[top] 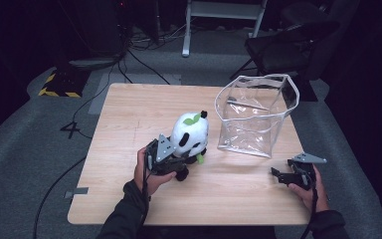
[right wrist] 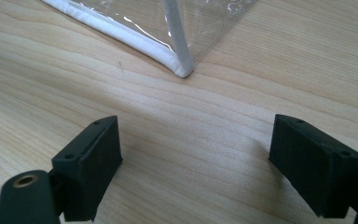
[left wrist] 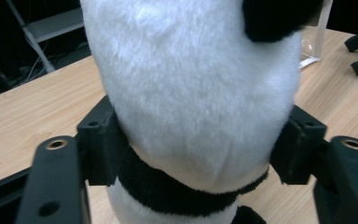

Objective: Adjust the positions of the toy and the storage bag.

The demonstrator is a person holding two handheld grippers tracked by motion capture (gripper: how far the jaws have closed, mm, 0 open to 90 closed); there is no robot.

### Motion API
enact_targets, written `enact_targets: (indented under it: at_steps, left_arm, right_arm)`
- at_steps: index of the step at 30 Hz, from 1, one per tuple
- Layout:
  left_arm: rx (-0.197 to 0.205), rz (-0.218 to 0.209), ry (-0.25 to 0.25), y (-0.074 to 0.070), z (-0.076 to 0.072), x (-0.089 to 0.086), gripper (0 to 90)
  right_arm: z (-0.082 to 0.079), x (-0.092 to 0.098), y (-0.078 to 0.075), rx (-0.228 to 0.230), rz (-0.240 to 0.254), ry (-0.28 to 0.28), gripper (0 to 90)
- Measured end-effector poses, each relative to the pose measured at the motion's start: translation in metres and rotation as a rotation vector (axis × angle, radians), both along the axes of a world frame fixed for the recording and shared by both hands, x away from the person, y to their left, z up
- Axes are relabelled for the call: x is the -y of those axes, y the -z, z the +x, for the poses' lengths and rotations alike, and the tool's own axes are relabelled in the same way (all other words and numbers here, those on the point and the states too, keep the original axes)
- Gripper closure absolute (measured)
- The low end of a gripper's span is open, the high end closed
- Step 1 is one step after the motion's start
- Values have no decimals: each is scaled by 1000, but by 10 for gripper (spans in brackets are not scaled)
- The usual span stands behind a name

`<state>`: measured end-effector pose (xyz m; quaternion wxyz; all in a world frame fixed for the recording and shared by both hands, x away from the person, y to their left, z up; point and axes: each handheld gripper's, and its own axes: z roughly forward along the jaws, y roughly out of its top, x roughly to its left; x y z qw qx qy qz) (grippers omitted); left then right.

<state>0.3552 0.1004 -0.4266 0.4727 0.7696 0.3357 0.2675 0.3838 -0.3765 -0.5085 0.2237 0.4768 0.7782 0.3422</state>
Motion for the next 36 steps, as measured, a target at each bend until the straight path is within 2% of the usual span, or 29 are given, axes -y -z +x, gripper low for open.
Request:
enact_targets:
  at_steps: [4,8,9,12,18,20,23,26,27,29,31,33,36]
  left_arm:
    - [1,4,-42,1,-1,-11,353]
    - [-11,-3,-72,0,-3,-29,353]
    - [-14,-2,-95,0,-5,-38,352]
    - [-18,-5,-108,0,-6,-48,351]
    - [-25,-23,-163,1,-13,-71,346]
    - [-27,-34,-172,2,-14,-74,336]
    - [-36,-62,-170,3,-13,-74,272]
    - [-43,-78,-158,4,-11,-73,191]
    - [-52,-94,-153,5,-11,-74,172]
    - [-56,-101,-153,6,-12,-75,163]
    - [-66,-96,-151,8,-13,-76,155]
    - [-85,-80,-147,12,-16,-78,155]
    - [-100,-56,-150,16,-18,-79,155]
  right_arm:
    - [0,0,0,0,0,0,165]
    - [0,0,0,0,0,0,165]
    - [0,0,0,-1,0,-2,165]
    - [-1,1,0,-1,-2,-10,167]
    - [-3,-1,-2,1,-19,-35,211]
    - [-3,-1,-4,15,-36,-45,222]
    - [-3,-3,-7,31,-47,-56,232]
    - [-1,-3,-16,48,-29,-58,235]
    - [0,-3,-24,70,-17,-64,234]
    - [1,-4,-28,76,-11,-61,234]
    - [3,-4,-34,94,0,-60,234]
    - [8,-8,-35,90,14,-62,245]
    - [13,-13,-34,83,1,-67,247]
